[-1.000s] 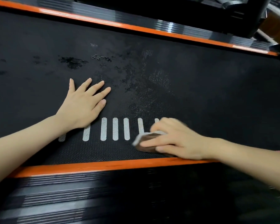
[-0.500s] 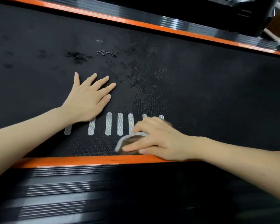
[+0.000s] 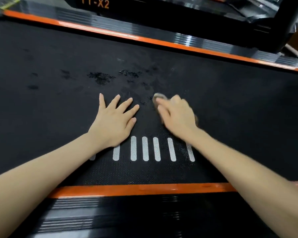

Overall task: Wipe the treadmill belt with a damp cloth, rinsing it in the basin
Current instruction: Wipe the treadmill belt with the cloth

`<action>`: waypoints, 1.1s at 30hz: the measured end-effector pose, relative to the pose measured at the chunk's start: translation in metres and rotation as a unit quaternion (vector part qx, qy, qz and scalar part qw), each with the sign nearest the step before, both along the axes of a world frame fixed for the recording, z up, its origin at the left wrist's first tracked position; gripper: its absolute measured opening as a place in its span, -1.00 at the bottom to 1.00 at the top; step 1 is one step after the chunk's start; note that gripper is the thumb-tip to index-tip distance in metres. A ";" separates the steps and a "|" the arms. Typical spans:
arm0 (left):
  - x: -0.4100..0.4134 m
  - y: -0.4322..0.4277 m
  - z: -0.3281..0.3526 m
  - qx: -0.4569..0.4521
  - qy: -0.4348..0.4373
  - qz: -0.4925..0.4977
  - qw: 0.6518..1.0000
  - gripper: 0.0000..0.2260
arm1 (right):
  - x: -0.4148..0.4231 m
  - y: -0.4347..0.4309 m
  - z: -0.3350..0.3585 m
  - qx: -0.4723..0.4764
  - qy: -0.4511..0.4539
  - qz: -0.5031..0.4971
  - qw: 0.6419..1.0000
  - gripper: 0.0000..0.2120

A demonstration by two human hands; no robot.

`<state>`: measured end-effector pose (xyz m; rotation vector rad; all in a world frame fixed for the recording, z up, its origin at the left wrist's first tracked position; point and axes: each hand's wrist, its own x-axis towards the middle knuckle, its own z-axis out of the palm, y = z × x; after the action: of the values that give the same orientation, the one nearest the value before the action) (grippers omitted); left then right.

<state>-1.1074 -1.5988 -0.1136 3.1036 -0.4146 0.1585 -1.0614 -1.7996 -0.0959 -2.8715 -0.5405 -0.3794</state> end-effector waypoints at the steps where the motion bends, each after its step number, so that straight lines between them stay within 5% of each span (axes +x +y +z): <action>1: 0.000 0.000 0.000 0.002 -0.002 0.002 1.000 -0.33 | -0.023 0.000 -0.001 0.010 -0.013 0.045 0.999 -0.64; 6: 0.001 0.001 0.000 -0.008 -0.004 0.007 1.000 -0.32 | -0.040 -0.011 -0.002 -0.002 -0.004 0.143 0.990 -0.62; 11: 0.006 0.005 0.007 0.028 0.010 -0.008 1.000 -0.37 | 0.046 -0.004 -0.012 -0.024 -0.056 -0.049 0.997 -0.64; 17: 0.059 0.029 0.019 0.002 -0.028 0.035 0.999 -0.47 | 0.034 -0.001 -0.010 0.001 -0.048 -0.057 0.997 -0.59; 26: 0.087 0.035 -0.003 -0.022 0.005 0.097 0.995 -0.48 | -0.004 0.006 -0.010 0.027 -0.041 0.218 0.975 -0.69; 33: 0.088 0.035 -0.003 -0.025 -0.005 0.107 0.994 -0.52 | 0.120 0.031 -0.010 0.008 -0.044 0.025 0.999 -0.71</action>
<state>-1.0198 -1.5639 -0.1167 3.0919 -0.0739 0.1826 -0.9417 -1.7687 -0.1061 -2.8315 -0.6193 -0.5003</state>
